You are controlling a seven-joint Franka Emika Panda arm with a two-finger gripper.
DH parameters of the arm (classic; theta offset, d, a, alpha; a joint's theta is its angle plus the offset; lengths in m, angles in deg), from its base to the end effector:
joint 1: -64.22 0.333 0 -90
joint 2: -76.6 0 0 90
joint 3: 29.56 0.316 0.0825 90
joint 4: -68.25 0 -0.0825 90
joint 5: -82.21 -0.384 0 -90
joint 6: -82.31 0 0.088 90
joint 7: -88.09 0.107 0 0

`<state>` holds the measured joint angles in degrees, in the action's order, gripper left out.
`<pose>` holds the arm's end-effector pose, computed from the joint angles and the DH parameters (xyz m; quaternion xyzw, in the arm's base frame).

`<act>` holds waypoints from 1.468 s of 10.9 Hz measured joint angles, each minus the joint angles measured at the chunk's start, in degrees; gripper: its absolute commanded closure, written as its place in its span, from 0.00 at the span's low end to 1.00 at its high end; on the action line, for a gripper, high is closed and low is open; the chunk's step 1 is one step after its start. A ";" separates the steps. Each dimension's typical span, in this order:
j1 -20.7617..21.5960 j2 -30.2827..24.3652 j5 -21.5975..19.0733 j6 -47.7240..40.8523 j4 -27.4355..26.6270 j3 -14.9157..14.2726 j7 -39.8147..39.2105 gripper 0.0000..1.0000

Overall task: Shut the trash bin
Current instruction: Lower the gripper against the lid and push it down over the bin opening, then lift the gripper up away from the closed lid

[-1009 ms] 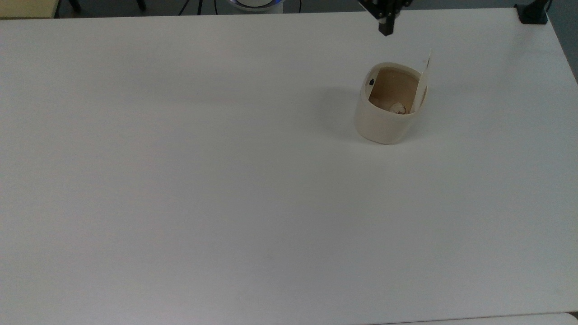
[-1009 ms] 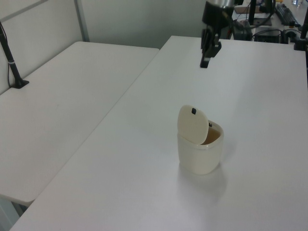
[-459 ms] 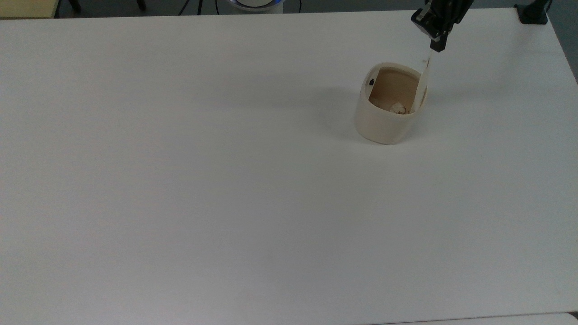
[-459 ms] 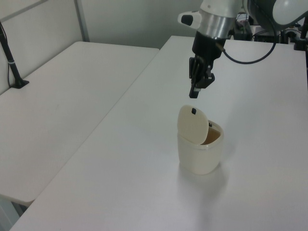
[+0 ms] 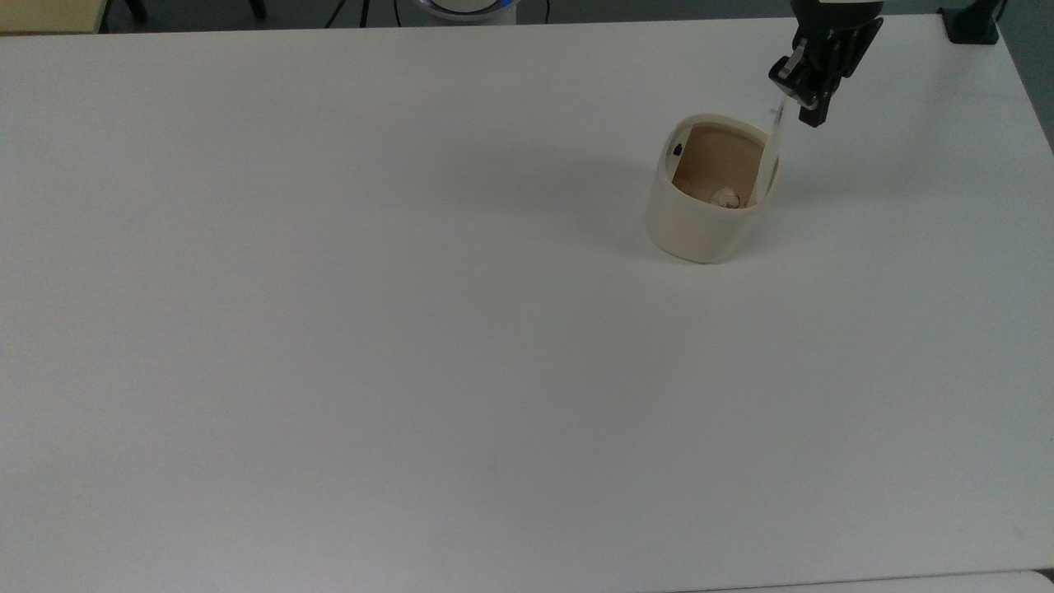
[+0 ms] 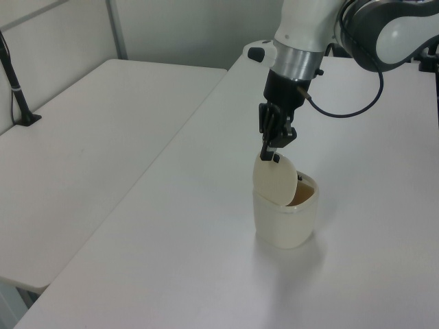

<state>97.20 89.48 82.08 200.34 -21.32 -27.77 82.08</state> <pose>0.5408 0.3732 0.5411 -0.9291 -0.3440 -0.1302 0.0380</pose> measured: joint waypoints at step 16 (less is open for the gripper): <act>-2.73 4.32 5.41 -12.96 -2.98 -0.92 -4.24 1.00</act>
<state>94.47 93.81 87.49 187.38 -24.30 -28.69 77.84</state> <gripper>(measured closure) 0.991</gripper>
